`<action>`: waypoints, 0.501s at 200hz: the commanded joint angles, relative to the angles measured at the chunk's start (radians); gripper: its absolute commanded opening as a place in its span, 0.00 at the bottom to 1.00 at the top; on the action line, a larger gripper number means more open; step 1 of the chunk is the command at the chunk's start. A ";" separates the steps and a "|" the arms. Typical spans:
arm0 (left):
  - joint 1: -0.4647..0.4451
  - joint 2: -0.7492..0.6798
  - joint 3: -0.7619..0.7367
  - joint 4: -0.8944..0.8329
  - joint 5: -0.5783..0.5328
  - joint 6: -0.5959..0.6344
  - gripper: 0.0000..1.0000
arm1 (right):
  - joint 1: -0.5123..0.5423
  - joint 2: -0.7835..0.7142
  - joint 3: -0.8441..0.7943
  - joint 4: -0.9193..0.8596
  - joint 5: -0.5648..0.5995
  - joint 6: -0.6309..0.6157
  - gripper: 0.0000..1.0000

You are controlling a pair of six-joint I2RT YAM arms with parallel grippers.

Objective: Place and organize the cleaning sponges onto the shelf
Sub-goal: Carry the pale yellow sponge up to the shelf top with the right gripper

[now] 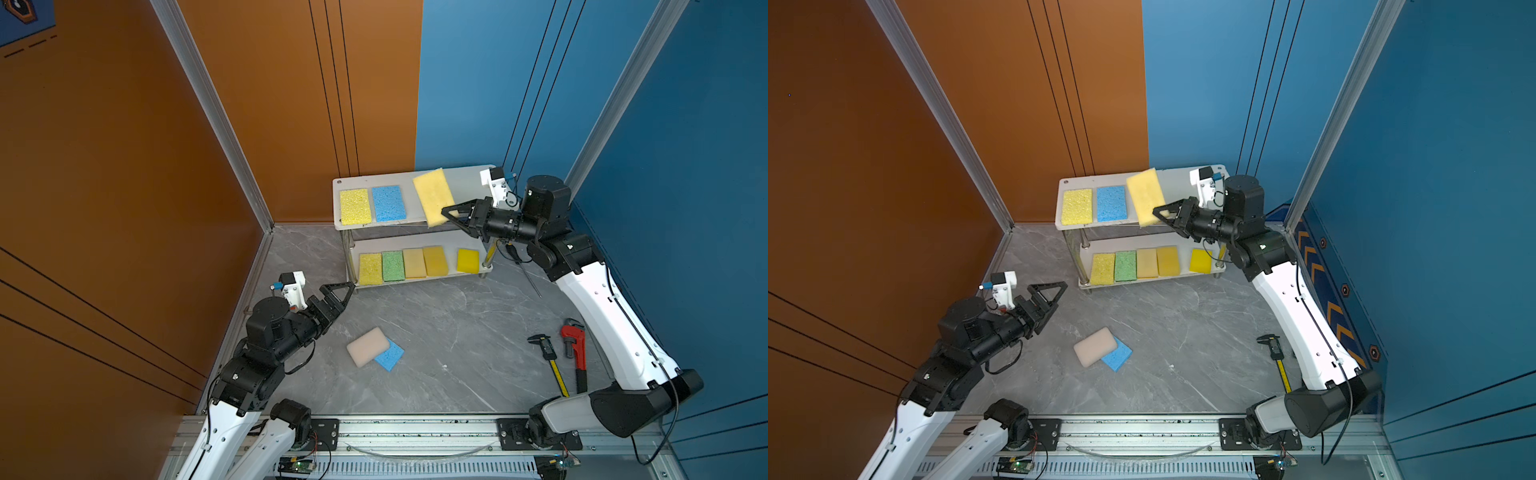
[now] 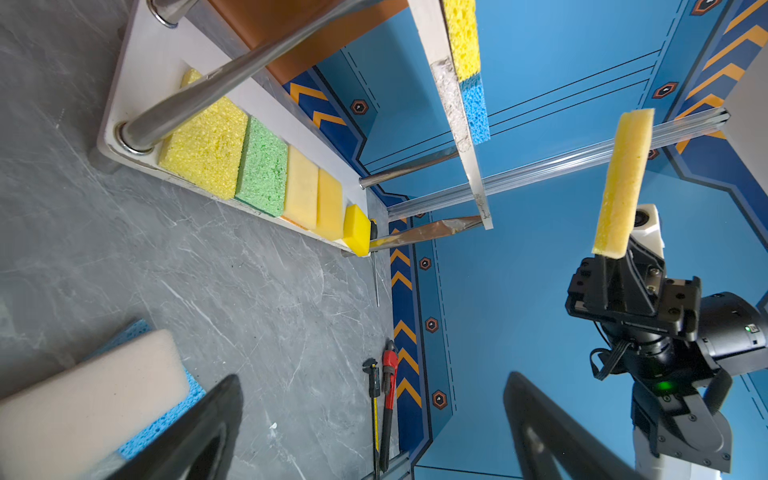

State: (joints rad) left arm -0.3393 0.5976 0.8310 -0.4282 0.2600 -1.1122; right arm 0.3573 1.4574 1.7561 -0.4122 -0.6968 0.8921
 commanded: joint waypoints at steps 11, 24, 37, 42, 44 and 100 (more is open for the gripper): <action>0.015 0.001 0.037 -0.065 -0.002 0.047 0.98 | -0.014 0.097 0.122 -0.039 0.093 -0.007 0.14; 0.018 -0.001 0.044 -0.083 0.004 0.054 0.98 | -0.013 0.137 0.161 -0.052 0.104 -0.016 0.14; 0.020 -0.002 0.049 -0.104 0.005 0.059 0.98 | -0.012 0.174 0.188 -0.062 0.113 -0.018 0.14; 0.022 -0.004 0.052 -0.115 0.005 0.063 0.98 | -0.010 0.183 0.192 -0.063 0.120 -0.019 0.14; 0.022 -0.005 0.053 -0.120 0.004 0.063 0.98 | -0.010 0.186 0.194 -0.063 0.121 -0.019 0.14; 0.024 -0.015 0.054 -0.223 -0.005 0.077 0.98 | 0.011 0.274 0.226 -0.086 0.157 -0.027 0.14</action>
State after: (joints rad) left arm -0.3222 0.5949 0.8768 -0.5900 0.2611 -1.0611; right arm 0.3527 1.7119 1.9396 -0.4725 -0.5697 0.8875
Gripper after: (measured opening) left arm 0.982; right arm 0.141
